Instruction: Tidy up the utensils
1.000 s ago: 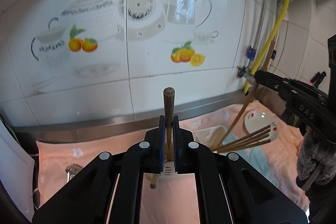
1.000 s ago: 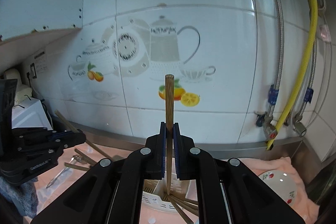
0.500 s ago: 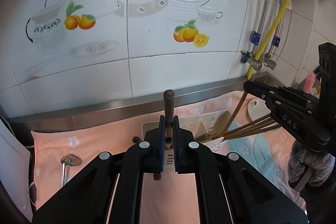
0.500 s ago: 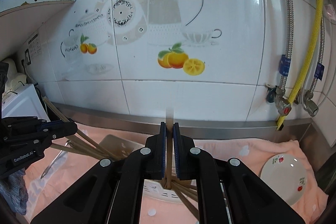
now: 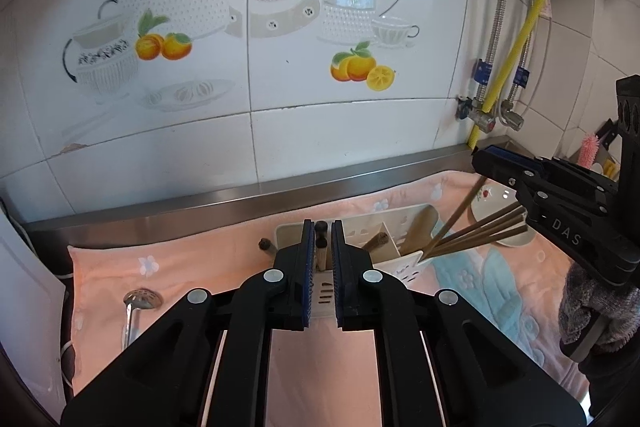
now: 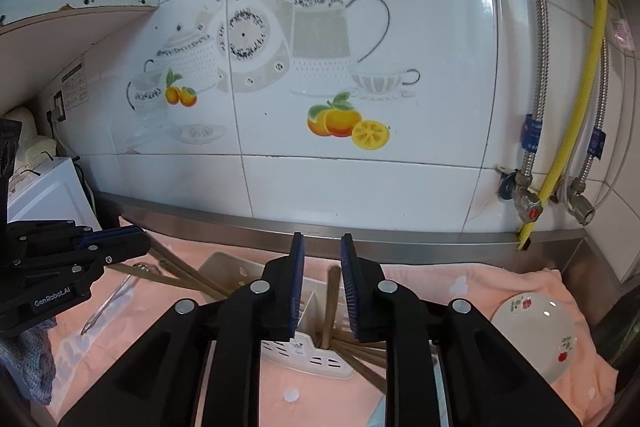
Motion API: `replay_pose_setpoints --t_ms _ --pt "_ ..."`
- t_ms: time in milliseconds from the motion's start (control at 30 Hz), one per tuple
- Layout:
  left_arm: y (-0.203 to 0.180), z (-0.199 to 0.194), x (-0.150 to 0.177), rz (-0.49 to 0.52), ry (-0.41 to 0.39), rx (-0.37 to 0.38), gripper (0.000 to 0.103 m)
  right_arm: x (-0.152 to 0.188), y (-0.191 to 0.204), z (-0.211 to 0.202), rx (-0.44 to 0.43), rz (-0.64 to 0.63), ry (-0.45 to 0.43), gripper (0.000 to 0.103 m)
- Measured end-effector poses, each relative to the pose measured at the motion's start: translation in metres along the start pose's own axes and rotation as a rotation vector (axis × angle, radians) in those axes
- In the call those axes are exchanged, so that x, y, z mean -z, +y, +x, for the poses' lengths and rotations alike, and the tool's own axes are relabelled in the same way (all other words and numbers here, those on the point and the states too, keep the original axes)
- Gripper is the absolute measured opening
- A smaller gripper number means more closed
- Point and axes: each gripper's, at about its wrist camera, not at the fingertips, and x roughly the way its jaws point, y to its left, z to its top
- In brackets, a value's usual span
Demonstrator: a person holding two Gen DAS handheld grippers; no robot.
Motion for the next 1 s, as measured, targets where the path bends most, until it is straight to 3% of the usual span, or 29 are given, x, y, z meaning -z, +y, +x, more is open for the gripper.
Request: replay_pose_setpoints --t_ms 33,100,233,433,900,1000 --pt "0.0 -0.004 0.001 -0.002 -0.005 0.001 0.01 0.0 0.001 -0.005 0.003 -0.001 -0.005 0.025" --pt "-0.001 -0.013 0.003 0.003 -0.02 -0.016 0.032 0.002 0.003 -0.014 0.006 -0.007 -0.012 0.029" --pt "-0.002 -0.031 0.008 0.007 -0.047 -0.027 0.036 0.007 0.005 -0.031 0.012 -0.003 -0.021 0.039" --pt "0.0 -0.057 0.024 0.001 -0.082 -0.05 0.059 0.019 0.013 -0.056 0.026 -0.02 -0.029 0.051" --pt "0.005 -0.093 0.072 -0.023 -0.122 -0.098 0.094 0.067 0.027 -0.101 0.076 -0.024 -0.031 0.082" --pt "0.003 -0.098 0.081 -0.023 -0.131 -0.107 0.096 0.076 0.028 -0.107 0.102 -0.022 -0.037 0.089"
